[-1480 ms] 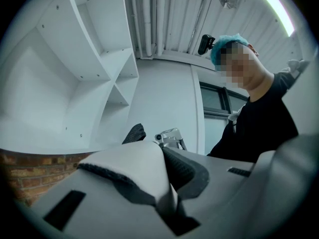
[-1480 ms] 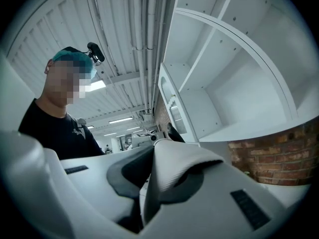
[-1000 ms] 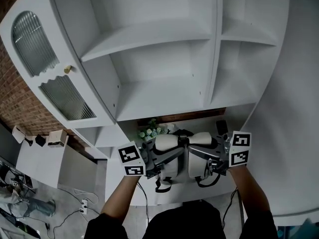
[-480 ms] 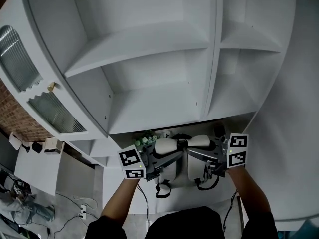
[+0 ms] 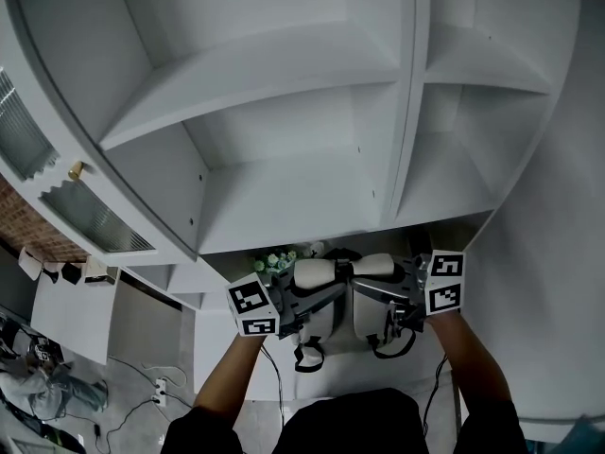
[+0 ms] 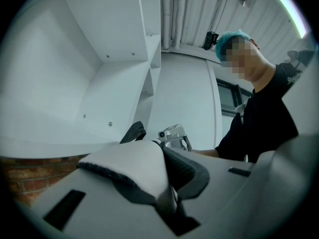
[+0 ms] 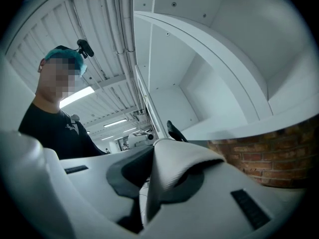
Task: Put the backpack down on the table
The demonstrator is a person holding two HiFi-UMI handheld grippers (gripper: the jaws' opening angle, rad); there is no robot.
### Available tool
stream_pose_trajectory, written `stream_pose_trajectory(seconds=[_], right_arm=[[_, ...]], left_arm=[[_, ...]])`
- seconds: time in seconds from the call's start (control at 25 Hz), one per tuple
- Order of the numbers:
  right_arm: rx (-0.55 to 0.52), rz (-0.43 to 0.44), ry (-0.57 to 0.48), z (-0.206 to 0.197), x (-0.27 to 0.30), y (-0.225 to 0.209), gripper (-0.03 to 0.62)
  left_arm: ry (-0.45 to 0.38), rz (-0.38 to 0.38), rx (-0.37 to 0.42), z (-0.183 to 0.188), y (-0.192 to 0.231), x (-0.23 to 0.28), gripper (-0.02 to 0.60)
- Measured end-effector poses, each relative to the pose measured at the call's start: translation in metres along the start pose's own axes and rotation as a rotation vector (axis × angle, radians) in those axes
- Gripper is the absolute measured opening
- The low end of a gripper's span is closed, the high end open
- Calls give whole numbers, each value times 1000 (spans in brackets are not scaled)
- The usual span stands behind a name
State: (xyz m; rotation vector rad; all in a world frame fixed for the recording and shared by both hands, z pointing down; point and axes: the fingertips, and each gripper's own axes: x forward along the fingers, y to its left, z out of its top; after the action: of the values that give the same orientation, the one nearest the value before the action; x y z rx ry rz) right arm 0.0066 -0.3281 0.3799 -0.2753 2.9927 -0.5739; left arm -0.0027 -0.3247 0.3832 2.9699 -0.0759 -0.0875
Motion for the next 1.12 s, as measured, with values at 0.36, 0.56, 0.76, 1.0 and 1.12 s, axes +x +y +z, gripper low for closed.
stream_pose_trajectory(seconds=[0.36, 0.56, 0.76, 1.0, 1.12], right_arm=[[32, 1, 26, -28, -1, -16, 52], [53, -7, 42, -45, 0, -25, 52], [86, -11, 60, -60, 4, -37, 52], [122, -16, 83, -81, 8, -48, 53], [139, -15, 85, -89, 9, -53, 54]], left_arm=[[7, 29, -34, -30, 12, 1, 52], [42, 25, -64, -46, 17, 1, 52], [42, 46, -111, -63, 25, -2, 52], [46, 63, -161, -85, 33, -7, 52], [49, 71, -177, -93, 36, -9, 52]])
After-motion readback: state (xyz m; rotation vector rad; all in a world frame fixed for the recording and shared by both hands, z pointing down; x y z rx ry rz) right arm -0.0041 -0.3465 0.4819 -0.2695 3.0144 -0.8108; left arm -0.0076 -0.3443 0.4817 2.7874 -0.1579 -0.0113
